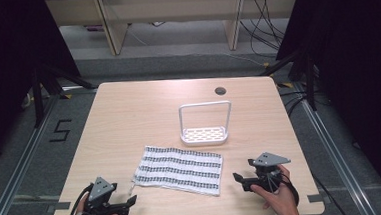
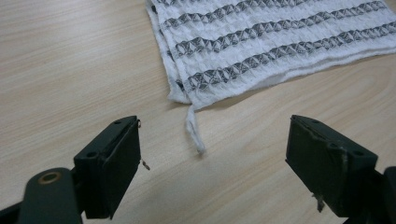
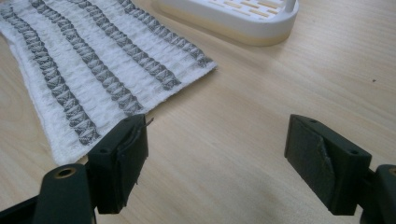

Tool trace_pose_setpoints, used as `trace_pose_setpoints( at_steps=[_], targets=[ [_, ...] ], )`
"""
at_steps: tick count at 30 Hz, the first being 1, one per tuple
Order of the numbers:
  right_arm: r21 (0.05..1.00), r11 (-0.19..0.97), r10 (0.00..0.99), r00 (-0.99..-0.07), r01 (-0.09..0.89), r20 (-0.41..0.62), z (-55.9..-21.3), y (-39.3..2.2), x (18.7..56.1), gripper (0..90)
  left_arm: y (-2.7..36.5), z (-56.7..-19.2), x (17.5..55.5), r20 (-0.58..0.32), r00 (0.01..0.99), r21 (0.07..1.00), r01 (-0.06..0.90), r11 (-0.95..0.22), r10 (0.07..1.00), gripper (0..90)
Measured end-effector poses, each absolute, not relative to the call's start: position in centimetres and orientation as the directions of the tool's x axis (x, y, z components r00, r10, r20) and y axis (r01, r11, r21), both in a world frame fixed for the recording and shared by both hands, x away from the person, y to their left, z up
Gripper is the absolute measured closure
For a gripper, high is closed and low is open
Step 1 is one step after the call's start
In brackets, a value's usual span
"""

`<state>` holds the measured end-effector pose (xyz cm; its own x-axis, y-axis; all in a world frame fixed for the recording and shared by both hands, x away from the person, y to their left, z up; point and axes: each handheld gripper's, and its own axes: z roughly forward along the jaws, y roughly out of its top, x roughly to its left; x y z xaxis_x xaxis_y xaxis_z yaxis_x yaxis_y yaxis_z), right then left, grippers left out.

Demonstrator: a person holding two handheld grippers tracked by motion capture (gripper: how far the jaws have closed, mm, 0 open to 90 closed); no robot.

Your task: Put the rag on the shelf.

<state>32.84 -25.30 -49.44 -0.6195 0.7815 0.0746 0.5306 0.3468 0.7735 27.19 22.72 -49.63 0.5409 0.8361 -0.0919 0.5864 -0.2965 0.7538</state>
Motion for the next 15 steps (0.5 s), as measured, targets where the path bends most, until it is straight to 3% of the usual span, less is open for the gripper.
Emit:
trace_pose_setpoints(
  at_steps=[15],
  targets=[
    [0.773,0.35,0.777,-0.625,0.529,0.076,-48.5,-25.3,33.7,28.2,20.4,-49.2,27.0,-0.161,0.564,0.765,0.59,-0.259,0.81,20.4]
  ],
)
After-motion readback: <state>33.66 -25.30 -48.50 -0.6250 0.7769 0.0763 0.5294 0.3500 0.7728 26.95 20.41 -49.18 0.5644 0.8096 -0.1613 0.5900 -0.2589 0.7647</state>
